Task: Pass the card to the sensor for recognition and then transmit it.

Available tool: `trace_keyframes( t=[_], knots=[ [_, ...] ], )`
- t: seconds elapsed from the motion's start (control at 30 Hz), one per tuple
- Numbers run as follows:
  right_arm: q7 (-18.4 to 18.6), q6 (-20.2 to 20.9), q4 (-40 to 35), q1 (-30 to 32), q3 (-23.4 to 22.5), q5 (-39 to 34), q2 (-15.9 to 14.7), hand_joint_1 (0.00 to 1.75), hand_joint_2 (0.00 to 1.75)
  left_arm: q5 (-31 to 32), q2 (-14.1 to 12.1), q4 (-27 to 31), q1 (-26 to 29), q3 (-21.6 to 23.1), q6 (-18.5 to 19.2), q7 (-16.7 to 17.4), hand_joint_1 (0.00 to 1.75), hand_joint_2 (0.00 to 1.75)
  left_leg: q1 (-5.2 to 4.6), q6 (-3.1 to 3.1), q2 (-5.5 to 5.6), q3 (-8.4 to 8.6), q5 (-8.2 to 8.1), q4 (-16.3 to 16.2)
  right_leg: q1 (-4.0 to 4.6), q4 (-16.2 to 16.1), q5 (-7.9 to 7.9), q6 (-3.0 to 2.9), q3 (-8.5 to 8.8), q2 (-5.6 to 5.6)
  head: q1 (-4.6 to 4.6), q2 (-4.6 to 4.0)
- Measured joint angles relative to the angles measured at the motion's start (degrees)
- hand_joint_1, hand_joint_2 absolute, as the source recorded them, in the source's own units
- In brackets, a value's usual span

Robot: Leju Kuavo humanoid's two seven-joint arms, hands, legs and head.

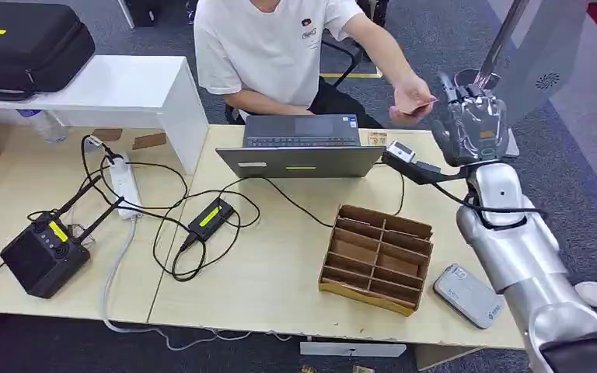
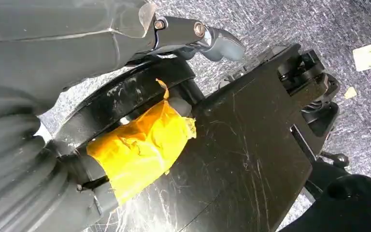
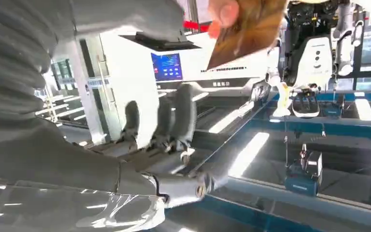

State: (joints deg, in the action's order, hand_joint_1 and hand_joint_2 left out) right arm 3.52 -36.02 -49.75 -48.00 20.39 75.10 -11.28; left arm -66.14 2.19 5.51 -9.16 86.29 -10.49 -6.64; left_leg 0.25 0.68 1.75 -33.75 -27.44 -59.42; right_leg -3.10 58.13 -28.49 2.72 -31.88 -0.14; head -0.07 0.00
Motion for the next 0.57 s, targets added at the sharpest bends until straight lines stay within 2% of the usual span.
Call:
trace_keyframes(
  t=[0.57],
  knots=[
    [1.1,-0.2,0.8,0.2,1.8,-0.8,-0.4,0.0,1.75,-0.1,-0.1,0.0,0.0,0.0,-0.1,0.2,0.0,1.75,0.0,0.0,-0.04,0.01,0.0,0.0,0.0,0.0,0.0,0.0,-0.04,0.04,0.0,0.0]
  ],
)
